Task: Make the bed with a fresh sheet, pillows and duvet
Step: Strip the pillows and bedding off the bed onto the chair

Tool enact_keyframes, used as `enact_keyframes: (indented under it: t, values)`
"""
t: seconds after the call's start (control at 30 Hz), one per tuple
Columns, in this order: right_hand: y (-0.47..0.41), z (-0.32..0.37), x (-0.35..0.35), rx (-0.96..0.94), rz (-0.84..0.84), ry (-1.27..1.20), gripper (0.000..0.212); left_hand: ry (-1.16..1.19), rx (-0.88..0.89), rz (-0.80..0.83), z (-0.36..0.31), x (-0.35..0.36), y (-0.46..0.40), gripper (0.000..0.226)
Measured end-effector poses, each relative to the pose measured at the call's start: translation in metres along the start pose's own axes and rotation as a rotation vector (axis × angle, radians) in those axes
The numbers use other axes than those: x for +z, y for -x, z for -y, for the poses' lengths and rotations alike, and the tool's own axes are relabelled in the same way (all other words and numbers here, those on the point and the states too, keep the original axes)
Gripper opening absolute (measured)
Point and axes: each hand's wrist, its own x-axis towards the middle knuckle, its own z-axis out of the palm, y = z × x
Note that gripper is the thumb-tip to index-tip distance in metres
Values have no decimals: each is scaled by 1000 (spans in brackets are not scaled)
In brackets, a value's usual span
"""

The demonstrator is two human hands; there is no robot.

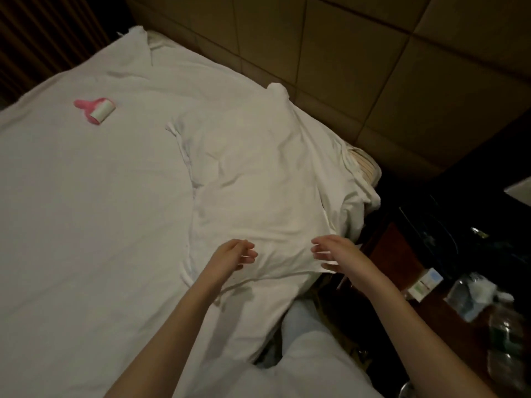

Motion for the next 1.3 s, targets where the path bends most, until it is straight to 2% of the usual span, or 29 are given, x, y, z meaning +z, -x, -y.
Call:
enact_keyframes:
  t: [0.13,0.23,0.33,0.47,0.63,0.73,0.87,0.97,1.07,1.2,1.3]
  values:
    - [-78,62,-21,11,19,72,17,8,-65,-101,-46,-2,-63,22]
    - [-138,99,-28,10,11,130,17,-113,-67,-221,-71,-7,-120,21]
    - [-201,123,-27,11,-28,218,10,-203,-122,-349,-90,-22,-183,42]
    - [-272,145,-16,68,-80,301,70,-240,-355,-446,-94,-46,-251,69]
    - [-349,151,-2,90,-145,177,102,-221,-472,-478,-76,-70,-311,90]
    - [-383,146,5,179,-153,334,120,-154,-523,-516,-67,-79,-337,109]
    - [-409,145,1,211,-181,401,117,-143,-582,-570,-64,-80,-361,114]
    - [-418,142,-5,174,-104,327,119,-182,-572,-603,-57,-80,-367,110]
    - [-430,139,-4,186,-85,225,125,-119,-540,-621,-55,-81,-365,109]
    - [-449,125,-10,237,-56,195,114,-86,-540,-651,-66,-85,-355,106]
    - [-451,123,-15,241,-29,164,119,-93,-474,-608,-81,-95,-333,112]
